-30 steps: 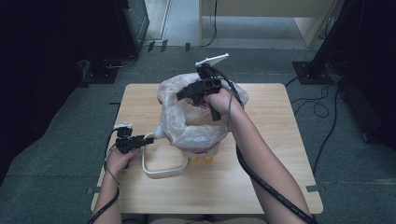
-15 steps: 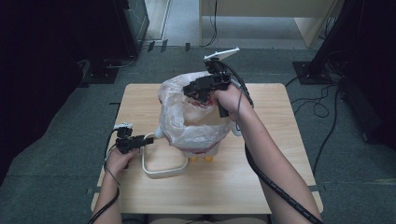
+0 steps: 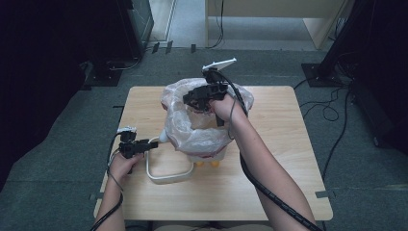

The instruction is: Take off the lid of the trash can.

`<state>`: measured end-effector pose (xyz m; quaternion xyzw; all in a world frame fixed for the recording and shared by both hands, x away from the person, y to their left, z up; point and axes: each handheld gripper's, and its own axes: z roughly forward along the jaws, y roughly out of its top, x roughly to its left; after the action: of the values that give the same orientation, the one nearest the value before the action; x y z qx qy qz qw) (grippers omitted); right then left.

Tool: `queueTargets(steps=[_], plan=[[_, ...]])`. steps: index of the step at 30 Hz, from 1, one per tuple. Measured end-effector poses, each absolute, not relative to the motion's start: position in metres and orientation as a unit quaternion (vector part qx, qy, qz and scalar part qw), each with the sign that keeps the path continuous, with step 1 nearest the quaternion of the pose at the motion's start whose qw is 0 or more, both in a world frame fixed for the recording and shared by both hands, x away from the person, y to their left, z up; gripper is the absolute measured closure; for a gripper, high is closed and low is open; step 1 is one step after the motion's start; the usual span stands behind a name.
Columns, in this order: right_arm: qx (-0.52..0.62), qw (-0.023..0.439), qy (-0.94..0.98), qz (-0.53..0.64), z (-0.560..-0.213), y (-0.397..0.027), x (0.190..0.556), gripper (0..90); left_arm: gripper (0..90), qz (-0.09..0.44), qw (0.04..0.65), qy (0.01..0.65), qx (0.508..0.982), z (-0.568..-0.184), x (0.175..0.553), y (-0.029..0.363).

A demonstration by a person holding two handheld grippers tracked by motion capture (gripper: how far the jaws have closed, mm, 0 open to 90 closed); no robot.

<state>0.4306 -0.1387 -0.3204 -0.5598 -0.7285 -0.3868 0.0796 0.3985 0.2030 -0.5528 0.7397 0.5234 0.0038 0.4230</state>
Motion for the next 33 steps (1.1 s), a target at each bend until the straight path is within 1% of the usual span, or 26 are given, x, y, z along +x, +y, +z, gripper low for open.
queueTargets(steps=[4,7,15,20,22,25,33], plan=[[-0.562,0.087,-0.730,-0.378,-0.330,-0.136,0.432,27.7,35.5,0.004,0.424,0.522,0.740,-0.552,0.399,0.203],[-0.563,0.088,-0.731,-0.375,-0.329,-0.137,0.432,27.7,35.5,0.004,0.424,0.523,0.740,-0.553,0.399,0.204],[-0.554,0.098,-0.733,-0.382,-0.310,-0.143,0.424,27.7,35.5,0.006,0.421,0.522,0.742,-0.553,0.398,0.202],[-0.555,0.091,-0.735,-0.380,-0.298,-0.147,0.417,27.7,35.5,0.007,0.421,0.521,0.743,-0.553,0.398,0.202],[-0.560,0.094,-0.729,-0.383,-0.295,-0.151,0.416,27.5,35.6,0.008,0.423,0.521,0.741,-0.552,0.398,0.202],[-0.569,0.111,-0.717,-0.387,-0.293,-0.157,0.415,27.1,35.5,0.011,0.425,0.521,0.740,-0.551,0.398,0.203],[-0.547,0.113,-0.725,-0.403,-0.283,-0.168,0.407,27.2,35.6,0.013,0.426,0.521,0.740,-0.551,0.398,0.203]])
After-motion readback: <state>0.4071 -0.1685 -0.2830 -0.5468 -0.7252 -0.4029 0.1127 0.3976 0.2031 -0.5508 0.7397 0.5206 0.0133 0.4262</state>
